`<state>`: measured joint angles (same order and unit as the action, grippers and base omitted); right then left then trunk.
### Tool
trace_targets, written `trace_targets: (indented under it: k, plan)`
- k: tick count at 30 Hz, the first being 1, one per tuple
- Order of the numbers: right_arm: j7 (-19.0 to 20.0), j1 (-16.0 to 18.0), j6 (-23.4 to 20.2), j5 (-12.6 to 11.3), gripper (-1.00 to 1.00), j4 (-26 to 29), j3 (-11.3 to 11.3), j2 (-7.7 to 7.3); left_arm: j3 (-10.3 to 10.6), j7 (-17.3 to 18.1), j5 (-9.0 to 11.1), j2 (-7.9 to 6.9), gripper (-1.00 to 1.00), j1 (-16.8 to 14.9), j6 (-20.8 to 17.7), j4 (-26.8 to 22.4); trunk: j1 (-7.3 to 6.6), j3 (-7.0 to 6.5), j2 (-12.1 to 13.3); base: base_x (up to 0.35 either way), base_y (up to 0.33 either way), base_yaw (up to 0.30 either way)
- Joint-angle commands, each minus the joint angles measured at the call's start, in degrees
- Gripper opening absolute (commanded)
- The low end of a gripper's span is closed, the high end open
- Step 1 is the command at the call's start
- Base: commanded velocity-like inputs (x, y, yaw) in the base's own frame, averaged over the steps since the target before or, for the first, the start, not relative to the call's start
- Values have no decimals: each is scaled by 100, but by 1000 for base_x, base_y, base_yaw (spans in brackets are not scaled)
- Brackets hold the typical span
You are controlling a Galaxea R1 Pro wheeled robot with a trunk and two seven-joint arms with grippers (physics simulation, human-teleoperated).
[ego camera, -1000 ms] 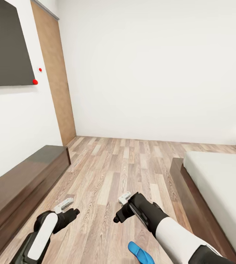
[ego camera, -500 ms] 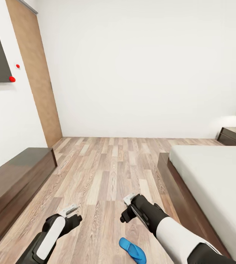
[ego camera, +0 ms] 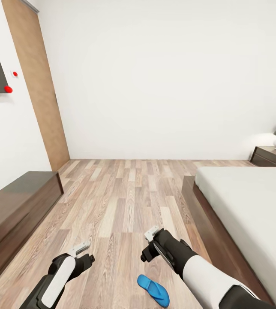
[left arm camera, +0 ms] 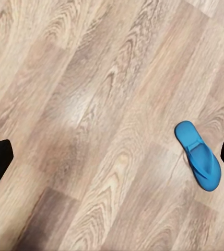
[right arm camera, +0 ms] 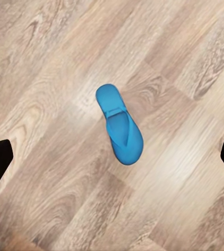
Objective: In the bedroom, move the book from the bed onto either nightstand, and place the two sandals side by side next to the bed.
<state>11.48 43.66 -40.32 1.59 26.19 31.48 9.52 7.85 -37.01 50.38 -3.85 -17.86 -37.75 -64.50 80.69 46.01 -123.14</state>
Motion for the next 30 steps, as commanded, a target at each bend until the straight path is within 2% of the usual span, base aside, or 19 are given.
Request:
trace_targets:
  k: [1,14,23,25,28,30]
  plan:
    - [27,3,-32,26,100,7,32,-3,17,-60,59,-7,100,-1,5,-6,22,24,-44,0,0,-4]
    - [86,-7,-13,34,100,0,65,-28,6,-36,80,-11,100,51,4,-69,307,258,-566,0,0,-1]
    - [97,-19,519,70,100,-71,79,-89,22,-19,98,-6,100,62,-5,-157,505,419,-927,0,0,0]
    - [98,-18,606,70,100,-136,89,-139,21,-20,97,-8,100,66,-5,-167,549,455,-1007,0,0,0]
    - [84,25,703,178,100,-38,28,-237,-77,-117,113,85,100,164,-103,-265,548,455,-1006,0,0,0]
    - [84,25,767,245,100,27,28,-251,-141,-181,113,85,100,228,-168,-329,548,455,-1006,0,0,0]
